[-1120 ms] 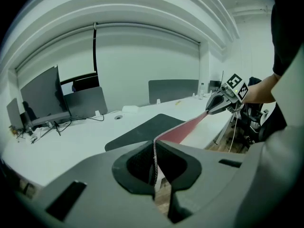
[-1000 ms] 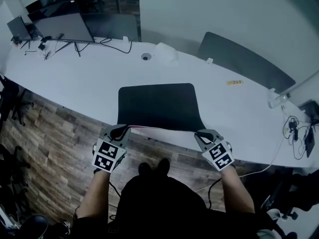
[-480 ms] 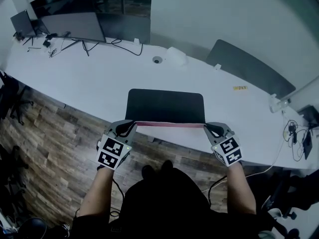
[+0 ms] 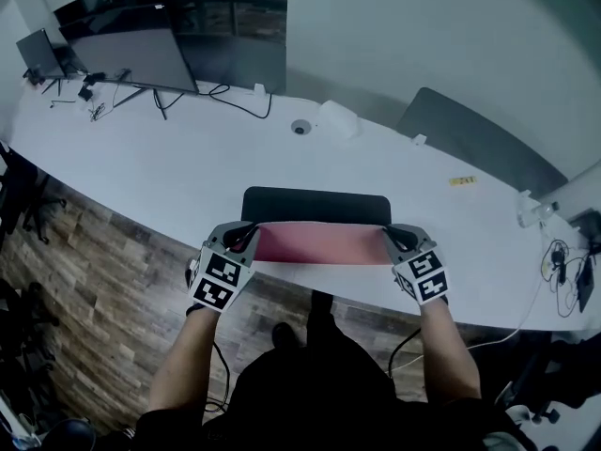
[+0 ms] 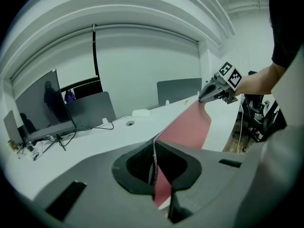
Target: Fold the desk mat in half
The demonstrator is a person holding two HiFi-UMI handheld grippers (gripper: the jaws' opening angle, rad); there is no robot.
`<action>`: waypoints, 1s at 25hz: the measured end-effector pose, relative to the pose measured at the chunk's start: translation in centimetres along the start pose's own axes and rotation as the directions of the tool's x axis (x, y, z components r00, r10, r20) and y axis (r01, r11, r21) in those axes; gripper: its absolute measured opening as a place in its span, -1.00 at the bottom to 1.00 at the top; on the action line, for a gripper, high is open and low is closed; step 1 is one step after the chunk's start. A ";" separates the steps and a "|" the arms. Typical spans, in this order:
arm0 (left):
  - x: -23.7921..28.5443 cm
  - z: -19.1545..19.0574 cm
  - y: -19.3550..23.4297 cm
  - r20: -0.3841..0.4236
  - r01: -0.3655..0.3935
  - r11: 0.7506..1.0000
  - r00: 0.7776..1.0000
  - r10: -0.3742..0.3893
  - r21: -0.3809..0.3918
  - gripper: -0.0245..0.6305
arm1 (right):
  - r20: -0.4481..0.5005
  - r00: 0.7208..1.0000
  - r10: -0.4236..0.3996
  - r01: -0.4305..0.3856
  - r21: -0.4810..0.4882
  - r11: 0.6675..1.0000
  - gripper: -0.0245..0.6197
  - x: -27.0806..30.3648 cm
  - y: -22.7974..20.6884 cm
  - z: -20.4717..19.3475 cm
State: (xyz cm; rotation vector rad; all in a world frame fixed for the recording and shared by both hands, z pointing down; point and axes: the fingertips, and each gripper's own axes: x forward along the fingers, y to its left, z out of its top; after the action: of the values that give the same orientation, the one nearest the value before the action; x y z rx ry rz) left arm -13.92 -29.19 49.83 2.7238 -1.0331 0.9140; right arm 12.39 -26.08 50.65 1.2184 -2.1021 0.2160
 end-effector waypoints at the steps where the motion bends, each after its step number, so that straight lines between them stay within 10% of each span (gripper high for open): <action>1: 1.0 -0.2 0.5 -0.012 0.001 1.000 1.000 -0.001 0.002 -0.85 | -0.011 1.000 0.008 -0.008 -0.004 1.000 -0.86 1.1 -0.6 0.1; 25: 16.7 -7.0 8.2 -0.232 0.016 0.998 0.972 -0.028 -0.054 -0.70 | -0.223 0.957 0.184 -0.191 -0.008 0.982 -0.86 16.7 -5.7 -4.9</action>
State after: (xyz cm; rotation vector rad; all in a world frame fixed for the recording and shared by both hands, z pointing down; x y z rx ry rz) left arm -12.72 -43.15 63.91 2.5048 -0.9652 1.1525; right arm 14.00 -38.67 63.86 0.9306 -2.0160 0.3872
